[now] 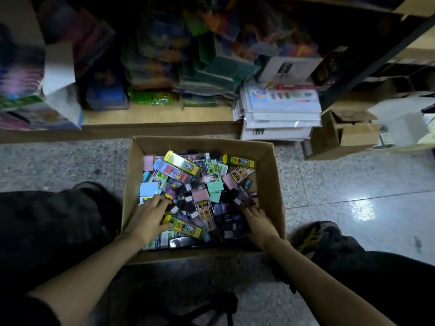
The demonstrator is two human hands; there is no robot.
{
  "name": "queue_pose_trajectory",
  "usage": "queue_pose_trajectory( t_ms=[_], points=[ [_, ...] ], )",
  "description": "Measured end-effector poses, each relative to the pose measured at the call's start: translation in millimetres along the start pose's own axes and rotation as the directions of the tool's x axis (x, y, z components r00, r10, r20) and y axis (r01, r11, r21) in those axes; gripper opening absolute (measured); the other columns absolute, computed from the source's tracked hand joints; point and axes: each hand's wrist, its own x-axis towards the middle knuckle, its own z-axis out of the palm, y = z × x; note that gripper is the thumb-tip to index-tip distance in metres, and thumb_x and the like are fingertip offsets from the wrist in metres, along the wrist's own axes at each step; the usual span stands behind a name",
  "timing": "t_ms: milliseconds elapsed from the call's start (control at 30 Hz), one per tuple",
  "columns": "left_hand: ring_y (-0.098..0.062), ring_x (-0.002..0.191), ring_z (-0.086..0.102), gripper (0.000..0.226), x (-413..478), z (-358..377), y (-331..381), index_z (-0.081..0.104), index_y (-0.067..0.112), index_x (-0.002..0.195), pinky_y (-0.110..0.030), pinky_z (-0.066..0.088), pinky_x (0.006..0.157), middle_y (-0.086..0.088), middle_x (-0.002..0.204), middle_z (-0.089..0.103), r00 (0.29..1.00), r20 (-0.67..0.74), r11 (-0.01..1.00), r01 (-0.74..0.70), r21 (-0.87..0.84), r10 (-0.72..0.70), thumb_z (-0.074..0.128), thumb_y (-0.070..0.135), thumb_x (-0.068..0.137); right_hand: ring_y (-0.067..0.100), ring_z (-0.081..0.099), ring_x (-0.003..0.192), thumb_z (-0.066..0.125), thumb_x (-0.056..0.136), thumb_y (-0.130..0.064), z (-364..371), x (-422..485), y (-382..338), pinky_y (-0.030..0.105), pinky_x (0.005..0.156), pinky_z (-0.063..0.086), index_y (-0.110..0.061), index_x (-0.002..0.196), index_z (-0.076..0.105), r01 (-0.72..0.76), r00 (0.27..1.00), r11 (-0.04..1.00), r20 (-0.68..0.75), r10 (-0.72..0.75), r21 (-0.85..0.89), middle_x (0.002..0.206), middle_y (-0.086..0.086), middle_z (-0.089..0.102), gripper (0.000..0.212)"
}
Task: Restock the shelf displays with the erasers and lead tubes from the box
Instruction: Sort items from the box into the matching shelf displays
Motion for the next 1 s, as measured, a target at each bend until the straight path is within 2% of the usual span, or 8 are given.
queue_pose_trajectory(
  t_ms=[100,200,367,467,567,733,900,1000],
  points=[
    [-0.018,0.102,0.056,0.070,1,5,6,0.039,0.017,0.138,-0.030,0.047,0.083,-0.002,0.133,0.032,0.999,0.040,0.996,0.025,-0.085,-0.021,0.071,0.039,0.080,0.033,0.023,0.132,0.061,0.085,-0.024,2,4,5,0.041,0.105,0.031,-0.017,0.151,0.007,0.001,1.000,0.990,0.017,0.001,-0.141,0.151,0.006,0.024,0.085],
    [-0.015,0.082,0.056,0.081,6,5,15,0.032,0.017,0.141,-0.025,0.046,0.069,-0.004,0.134,0.031,0.998,0.032,0.993,0.056,-0.100,-0.053,0.073,0.043,0.076,0.034,0.029,0.127,0.060,0.085,-0.026,4,7,3,0.041,0.100,0.031,-0.014,0.148,0.014,0.045,0.999,0.961,0.010,-0.044,-0.273,0.143,0.013,0.032,0.079],
    [-0.021,0.099,0.050,0.092,13,8,25,0.027,0.012,0.142,-0.029,0.046,0.079,-0.008,0.124,0.038,0.986,-0.002,0.986,0.169,-0.006,-0.169,0.072,0.052,0.072,0.032,0.028,0.127,0.066,0.081,-0.034,2,16,5,0.041,0.101,0.031,-0.014,0.145,0.025,0.032,0.999,0.968,0.021,-0.028,-0.248,0.140,0.013,0.031,0.078],
    [-0.023,0.099,0.050,0.076,14,10,28,0.039,0.010,0.128,-0.032,0.046,0.079,-0.009,0.117,0.042,0.982,0.008,0.981,0.188,-0.045,-0.187,0.074,0.047,0.072,0.032,0.028,0.126,0.069,0.078,-0.038,-4,21,5,0.040,0.100,0.030,-0.014,0.145,0.025,0.035,0.999,0.967,0.006,-0.035,-0.253,0.141,0.011,0.031,0.083],
    [-0.023,0.091,0.053,0.052,13,14,27,0.042,0.012,0.109,-0.032,0.044,0.072,-0.008,0.109,0.050,0.990,0.040,0.977,0.140,-0.160,-0.135,0.074,0.037,0.076,0.031,0.029,0.131,0.068,0.079,-0.035,-5,23,5,0.039,0.104,0.025,-0.016,0.141,0.031,0.105,0.994,0.961,0.032,-0.100,-0.254,0.145,0.009,0.034,0.075],
    [-0.016,0.087,0.051,0.031,11,16,32,0.052,0.015,0.105,-0.027,0.038,0.069,-0.002,0.100,0.051,0.976,0.205,0.925,0.139,-0.353,-0.068,0.070,0.025,0.082,0.032,0.033,0.134,0.064,0.083,-0.031,-4,22,4,0.036,0.111,0.018,-0.014,0.141,0.029,0.155,0.983,0.968,0.126,-0.131,-0.199,0.146,0.013,0.036,0.070],
    [-0.017,0.084,0.054,0.017,12,3,31,0.058,0.017,0.090,-0.019,0.038,0.064,-0.002,0.089,0.058,0.948,0.307,0.673,0.281,-0.684,-0.083,0.072,0.017,0.081,0.031,0.025,0.138,0.063,0.085,-0.032,-5,26,-3,0.040,0.113,0.015,-0.013,0.144,0.028,0.160,0.981,0.960,0.148,-0.128,-0.229,0.150,0.014,0.028,0.070],
    [-0.013,0.086,0.058,0.022,10,-5,34,0.054,0.029,0.086,-0.016,0.045,0.071,0.000,0.092,0.060,0.939,0.300,0.361,0.342,-0.868,-0.169,0.071,0.015,0.082,0.034,0.028,0.136,0.064,0.085,-0.022,-8,25,-6,0.038,0.112,0.023,-0.011,0.144,0.028,0.170,0.976,0.971,0.163,-0.143,-0.167,0.151,0.017,0.024,0.071]
  ],
)
